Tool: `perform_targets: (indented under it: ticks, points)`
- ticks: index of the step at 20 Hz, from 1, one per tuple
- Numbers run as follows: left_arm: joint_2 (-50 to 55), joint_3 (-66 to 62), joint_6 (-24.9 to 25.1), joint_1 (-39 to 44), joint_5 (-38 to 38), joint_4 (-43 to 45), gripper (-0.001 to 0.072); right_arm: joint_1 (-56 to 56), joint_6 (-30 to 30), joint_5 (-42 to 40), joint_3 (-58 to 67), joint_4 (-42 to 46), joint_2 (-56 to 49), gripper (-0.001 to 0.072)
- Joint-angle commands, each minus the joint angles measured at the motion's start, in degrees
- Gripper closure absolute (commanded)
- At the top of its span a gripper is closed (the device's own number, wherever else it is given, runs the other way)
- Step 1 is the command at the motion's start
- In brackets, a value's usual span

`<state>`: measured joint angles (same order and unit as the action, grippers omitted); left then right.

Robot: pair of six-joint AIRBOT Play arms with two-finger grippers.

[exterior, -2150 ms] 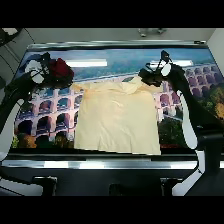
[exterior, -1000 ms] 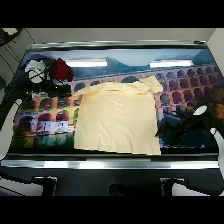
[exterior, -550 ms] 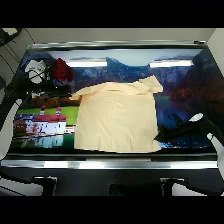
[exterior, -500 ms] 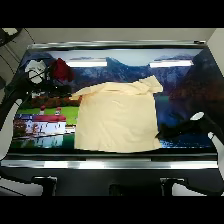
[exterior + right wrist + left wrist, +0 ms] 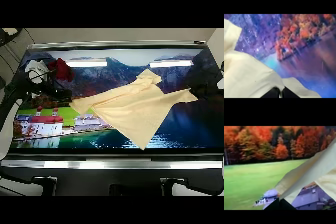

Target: Fold the shirts.

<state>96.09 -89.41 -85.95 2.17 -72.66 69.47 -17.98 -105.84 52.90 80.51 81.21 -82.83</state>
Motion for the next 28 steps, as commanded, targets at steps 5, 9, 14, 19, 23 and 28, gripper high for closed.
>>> perform_targets:
  ticks: [5,9,14,19,23,28]
  points:
    - [0.09,0.0,1.18,1.97,-1.9,-0.02,0.0684,0.0,15.02,25.35,2.67,-9.99,-2.82,0.0144]
    - [0.09,0.0,3.08,1.95,-1.92,-0.02,0.0685,0.09,17.64,41.27,-6.73,-14.51,-3.43,0.0146]
    - [0.09,0.0,3.26,1.95,-3.02,-0.02,0.0684,5.7,18.08,23.17,-33.68,-24.24,3.45,0.0155]
    - [0.09,0.0,3.72,1.95,-2.8,-0.02,0.0685,17.03,15.32,12.5,-39.47,-26.6,3.78,0.0156]
    - [0.09,0.0,3.69,1.95,-2.78,-0.02,0.0684,22.36,14.36,8.24,-39.39,-33.44,3.8,0.0466]
    - [-3.45,-3.91,3.56,1.38,-3.82,-0.66,0.0685,22.47,17.49,8.02,-25.49,-20.57,12.48,0.0675]
